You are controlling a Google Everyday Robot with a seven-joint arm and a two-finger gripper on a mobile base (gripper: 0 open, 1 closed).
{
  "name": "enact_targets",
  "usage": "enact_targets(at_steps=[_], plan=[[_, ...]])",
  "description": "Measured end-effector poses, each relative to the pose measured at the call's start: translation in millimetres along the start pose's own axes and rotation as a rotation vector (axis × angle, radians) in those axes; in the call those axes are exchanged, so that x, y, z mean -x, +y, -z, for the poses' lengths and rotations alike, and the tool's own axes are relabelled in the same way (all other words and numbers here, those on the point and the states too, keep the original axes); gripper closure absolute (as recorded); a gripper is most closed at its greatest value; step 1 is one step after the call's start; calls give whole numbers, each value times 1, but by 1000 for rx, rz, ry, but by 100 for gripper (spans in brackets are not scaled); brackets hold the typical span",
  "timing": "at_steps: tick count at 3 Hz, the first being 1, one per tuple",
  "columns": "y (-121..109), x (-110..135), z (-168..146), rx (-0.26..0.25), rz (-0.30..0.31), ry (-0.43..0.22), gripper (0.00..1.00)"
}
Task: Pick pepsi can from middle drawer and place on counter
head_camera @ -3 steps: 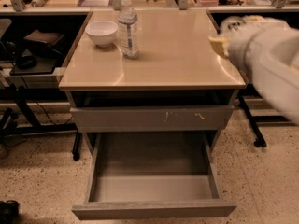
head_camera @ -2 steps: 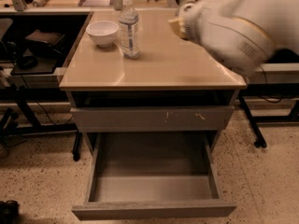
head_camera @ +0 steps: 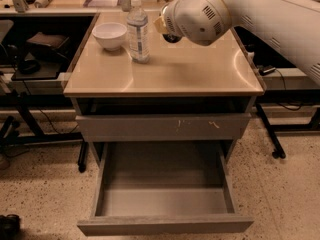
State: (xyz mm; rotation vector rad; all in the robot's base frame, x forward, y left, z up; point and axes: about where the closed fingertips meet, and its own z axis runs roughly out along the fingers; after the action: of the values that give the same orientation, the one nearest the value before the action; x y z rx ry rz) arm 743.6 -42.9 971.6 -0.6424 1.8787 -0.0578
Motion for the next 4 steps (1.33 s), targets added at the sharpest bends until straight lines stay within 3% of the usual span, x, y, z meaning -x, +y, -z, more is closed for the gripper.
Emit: enact_targets(at_steps=[1, 2, 3, 4], plan=[[-3, -8, 1, -3, -6, 13, 100], [-17, -46, -4, 4, -86, 57, 100], [-17, -46, -4, 3, -83, 57, 100], [-34, -62, -3, -26, -98, 121, 100]])
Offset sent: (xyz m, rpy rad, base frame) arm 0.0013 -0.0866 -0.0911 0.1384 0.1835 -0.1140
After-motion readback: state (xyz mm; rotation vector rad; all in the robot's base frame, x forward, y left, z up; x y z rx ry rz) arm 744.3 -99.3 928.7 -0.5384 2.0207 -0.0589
